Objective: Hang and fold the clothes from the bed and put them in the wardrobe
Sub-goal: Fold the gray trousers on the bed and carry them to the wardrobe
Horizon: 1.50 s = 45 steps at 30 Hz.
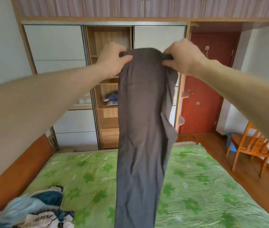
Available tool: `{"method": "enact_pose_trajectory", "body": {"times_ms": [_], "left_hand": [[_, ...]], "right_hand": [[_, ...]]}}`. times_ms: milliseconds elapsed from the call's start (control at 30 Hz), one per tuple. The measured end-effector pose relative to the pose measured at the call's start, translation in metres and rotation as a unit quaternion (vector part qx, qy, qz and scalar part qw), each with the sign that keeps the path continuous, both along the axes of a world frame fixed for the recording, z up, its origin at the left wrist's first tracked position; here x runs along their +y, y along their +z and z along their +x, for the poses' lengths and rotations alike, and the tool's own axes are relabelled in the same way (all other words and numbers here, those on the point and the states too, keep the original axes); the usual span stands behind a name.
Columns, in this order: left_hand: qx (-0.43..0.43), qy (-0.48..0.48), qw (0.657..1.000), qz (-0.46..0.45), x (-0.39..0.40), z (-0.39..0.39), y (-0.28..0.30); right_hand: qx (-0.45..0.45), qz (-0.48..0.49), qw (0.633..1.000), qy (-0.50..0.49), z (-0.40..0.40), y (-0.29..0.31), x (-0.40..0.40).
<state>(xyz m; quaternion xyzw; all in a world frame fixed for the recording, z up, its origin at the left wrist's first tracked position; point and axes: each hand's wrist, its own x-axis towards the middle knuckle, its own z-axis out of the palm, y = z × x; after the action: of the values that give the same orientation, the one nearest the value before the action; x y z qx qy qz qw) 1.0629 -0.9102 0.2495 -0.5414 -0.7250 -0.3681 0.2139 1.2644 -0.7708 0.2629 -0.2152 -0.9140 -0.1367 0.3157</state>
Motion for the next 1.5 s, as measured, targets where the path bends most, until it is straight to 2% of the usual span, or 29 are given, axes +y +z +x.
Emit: {"method": "enact_pose_trajectory", "body": {"times_ms": [100,200,300,433,567,700,800,900,967,1167,1300,1500], "left_hand": [[0.015,0.002,0.998,0.061,0.016,-0.006,0.021],[-0.008,-0.009,0.996,0.091,0.022,-0.010,0.023],[-0.074,-0.062,0.992,0.083,0.017,-0.004,0.004],[-0.135,-0.103,0.985,0.042,-0.003,0.013,-0.049],[-0.207,-0.140,0.967,-0.039,-0.029,0.027,-0.120],[-0.245,-0.138,0.953,-0.115,-0.066,0.056,-0.220],[-0.280,-0.138,0.932,-0.182,-0.109,0.093,-0.312],[-0.314,-0.137,0.905,-0.253,-0.152,0.129,-0.400],[-0.328,-0.136,0.882,-0.309,-0.177,0.148,-0.450],[-0.314,-0.139,0.855,-0.387,-0.233,0.197,-0.549],[-0.306,-0.150,0.816,-0.467,-0.269,0.222,-0.600],[-0.257,-0.139,0.785,-0.547,-0.318,0.270,-0.697]], "right_hand": [[0.059,0.076,0.995,-0.025,-0.004,0.010,0.008],[0.092,0.125,0.987,-0.032,-0.002,0.004,0.011],[0.094,0.104,0.989,-0.035,0.006,-0.016,0.008],[0.063,0.076,0.994,-0.035,0.024,-0.063,-0.006],[-0.004,0.055,0.998,-0.032,0.056,-0.133,-0.030],[-0.093,0.009,0.995,-0.025,0.096,-0.232,-0.062],[-0.151,-0.068,0.986,0.001,0.134,-0.318,-0.101],[-0.158,-0.141,0.976,0.057,0.172,-0.406,-0.140],[-0.189,-0.181,0.964,0.043,0.193,-0.458,-0.162],[-0.272,-0.276,0.922,0.023,0.244,-0.568,-0.214],[-0.313,-0.325,0.891,0.046,0.275,-0.617,-0.243],[-0.399,-0.372,0.835,0.075,0.303,-0.709,-0.288]]}}
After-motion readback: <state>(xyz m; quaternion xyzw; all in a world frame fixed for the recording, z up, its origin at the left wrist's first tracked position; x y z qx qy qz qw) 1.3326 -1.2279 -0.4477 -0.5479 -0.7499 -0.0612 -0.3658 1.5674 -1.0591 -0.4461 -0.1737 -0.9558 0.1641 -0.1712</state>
